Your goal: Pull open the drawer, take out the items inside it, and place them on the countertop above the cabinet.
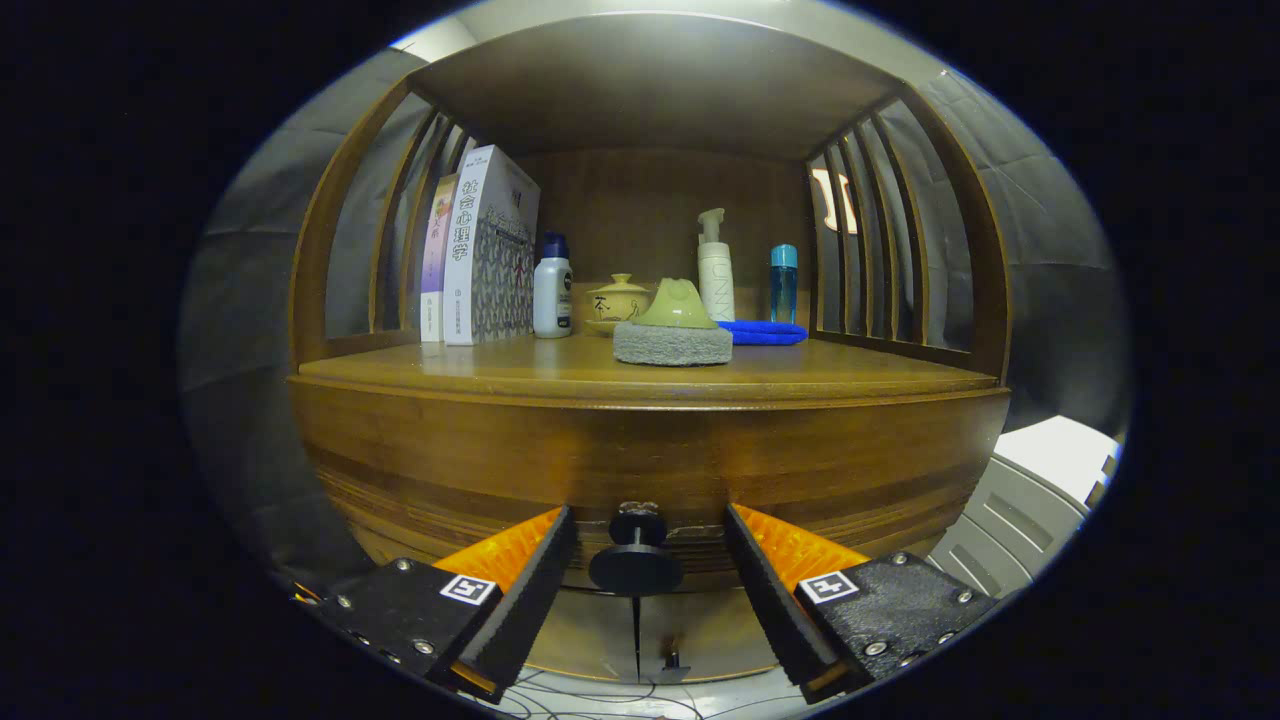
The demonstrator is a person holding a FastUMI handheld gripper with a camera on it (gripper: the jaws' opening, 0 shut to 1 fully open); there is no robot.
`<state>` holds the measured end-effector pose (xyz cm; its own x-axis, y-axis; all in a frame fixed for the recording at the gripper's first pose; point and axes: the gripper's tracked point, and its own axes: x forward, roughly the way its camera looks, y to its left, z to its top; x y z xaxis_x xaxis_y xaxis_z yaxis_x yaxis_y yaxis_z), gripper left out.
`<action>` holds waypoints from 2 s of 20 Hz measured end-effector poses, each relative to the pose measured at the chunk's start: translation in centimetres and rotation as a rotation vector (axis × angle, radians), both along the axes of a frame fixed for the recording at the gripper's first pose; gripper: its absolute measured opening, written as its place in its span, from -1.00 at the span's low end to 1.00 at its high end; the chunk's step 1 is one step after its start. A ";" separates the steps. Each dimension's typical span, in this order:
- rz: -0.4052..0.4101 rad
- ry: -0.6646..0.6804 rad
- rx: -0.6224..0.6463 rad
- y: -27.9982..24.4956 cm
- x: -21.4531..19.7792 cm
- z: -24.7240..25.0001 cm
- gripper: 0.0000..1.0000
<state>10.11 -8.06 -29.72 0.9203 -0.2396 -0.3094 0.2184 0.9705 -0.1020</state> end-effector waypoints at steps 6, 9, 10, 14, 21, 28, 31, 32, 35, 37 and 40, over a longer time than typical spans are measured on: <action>0.035 0.005 -0.026 -1.0 -4.3 5.1 0.89; 0.075 -0.087 -0.021 -0.5 -5.4 11.5 0.89; 0.090 -0.098 -0.033 -0.4 -5.9 14.0 0.89; 0.153 -0.114 -0.046 1.0 -7.7 20.4 0.88; 0.097 -0.155 -0.093 1.2 -8.7 25.8 0.89; 0.084 -0.164 -0.140 3.3 -11.0 27.1 0.89; 0.109 -0.165 -0.097 4.4 -11.2 27.0 0.89; 0.106 -0.165 -0.098 4.3 -11.3 27.1 0.89; 0.077 -0.147 -0.111 3.4 -11.9 27.4 0.89; 0.059 -0.168 -0.137 2.8 -12.5 29.0 0.89; 0.049 -0.210 -0.098 2.4 -13.2 30.2 0.89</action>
